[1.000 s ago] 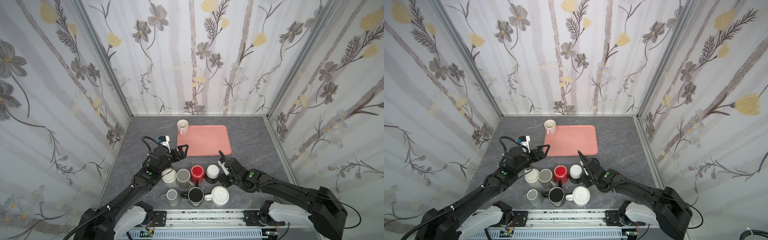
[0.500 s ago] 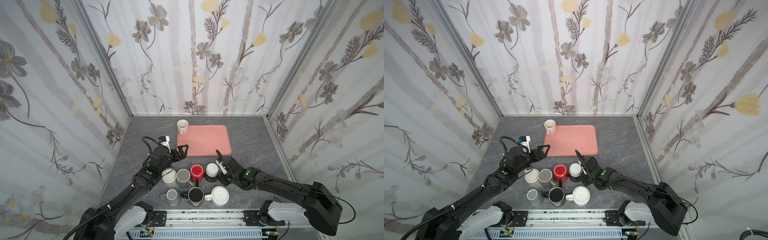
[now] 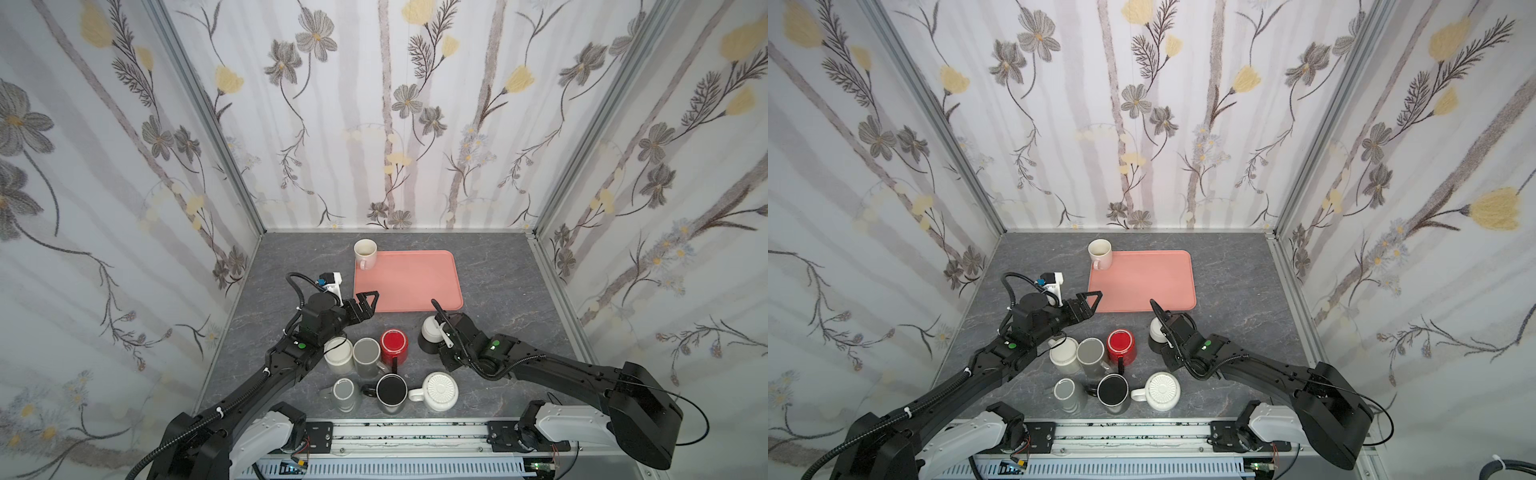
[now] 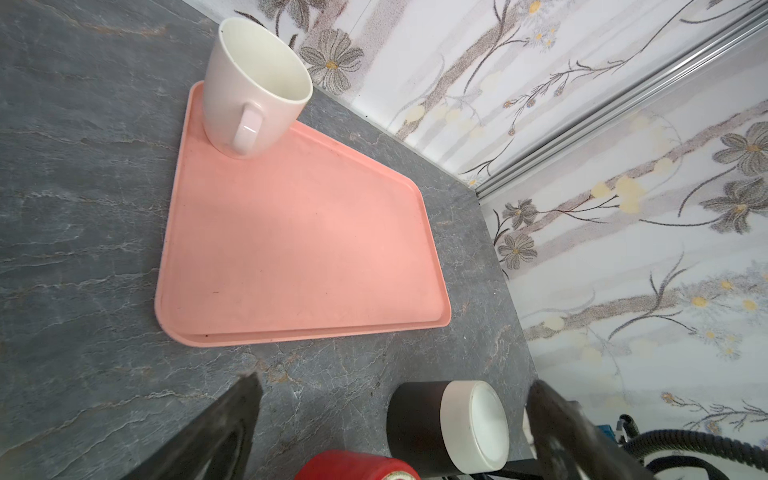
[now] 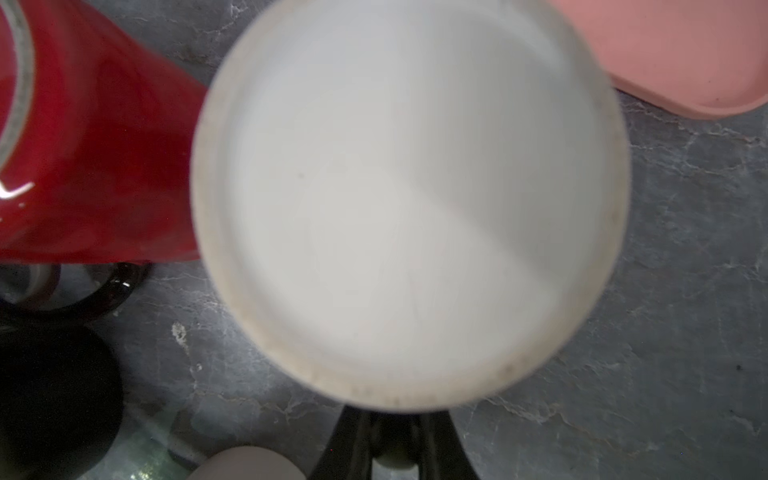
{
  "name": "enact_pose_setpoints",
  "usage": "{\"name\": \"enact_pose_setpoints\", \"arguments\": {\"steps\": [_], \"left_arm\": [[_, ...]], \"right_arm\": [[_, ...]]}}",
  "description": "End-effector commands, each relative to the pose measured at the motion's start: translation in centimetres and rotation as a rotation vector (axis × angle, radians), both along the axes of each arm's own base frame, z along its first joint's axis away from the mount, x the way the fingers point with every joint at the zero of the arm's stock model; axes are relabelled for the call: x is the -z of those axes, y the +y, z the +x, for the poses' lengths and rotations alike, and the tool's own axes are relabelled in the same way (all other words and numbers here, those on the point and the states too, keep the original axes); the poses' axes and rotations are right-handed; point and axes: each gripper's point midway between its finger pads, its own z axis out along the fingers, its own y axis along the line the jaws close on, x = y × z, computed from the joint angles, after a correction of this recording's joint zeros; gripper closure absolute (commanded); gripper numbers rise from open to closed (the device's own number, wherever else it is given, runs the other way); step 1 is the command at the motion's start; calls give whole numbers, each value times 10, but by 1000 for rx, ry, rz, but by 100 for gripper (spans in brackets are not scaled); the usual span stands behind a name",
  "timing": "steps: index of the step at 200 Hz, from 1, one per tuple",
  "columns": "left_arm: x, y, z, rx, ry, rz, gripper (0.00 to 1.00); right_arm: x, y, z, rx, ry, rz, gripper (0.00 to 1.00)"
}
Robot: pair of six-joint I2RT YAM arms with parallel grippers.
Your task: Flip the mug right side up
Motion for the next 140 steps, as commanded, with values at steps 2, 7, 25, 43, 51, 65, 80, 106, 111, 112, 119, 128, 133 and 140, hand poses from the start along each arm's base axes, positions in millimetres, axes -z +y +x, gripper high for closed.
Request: {"name": "enact_pose_setpoints", "arguments": {"steps": [2, 7, 25, 43, 51, 65, 80, 106, 111, 112, 119, 128, 133, 140], "left_arm": [[-15, -5, 3, 16, -44, -31, 0], [-16, -5, 3, 17, -46, -33, 0], [-18, -5, 2, 19, -52, -37, 0], [-22, -5, 2, 22, -63, -43, 0], [-24, -6, 1, 23, -67, -47, 0], [-29, -5, 1, 22, -79, -54, 0], [-34, -5, 0, 21, -90, -62, 0], [-41, -5, 1, 19, -97, -84, 0], [-43, -6, 0, 23, -100, -93, 0], [-43, -6, 1, 24, -100, -95, 0], [-46, -8, 0, 33, -106, -109, 0], [-50, -11, -1, 44, -112, -133, 0], [-52, -12, -1, 48, -113, -144, 0], [-58, -14, -2, 62, -124, -163, 0]], "right_arm": [[-4, -8, 6, 52, -39, -14, 95], [-5, -8, 7, 58, -44, -16, 99], [-12, -14, 13, 91, -76, -27, 100], [-25, -17, 20, 122, -128, -12, 100], [-31, -17, 23, 135, -149, -5, 100], [-40, -19, 28, 151, -178, 3, 100], [-48, -19, 31, 160, -200, 11, 100], [-75, -11, 39, 163, -261, 74, 100], [-83, -7, 41, 157, -276, 96, 100], [-85, -7, 42, 156, -280, 101, 100], [-97, 0, 45, 145, -302, 137, 100], [-115, 10, 48, 124, -332, 193, 100], [-124, 16, 49, 107, -348, 228, 100], [-141, 26, 52, 83, -376, 287, 100]]}}
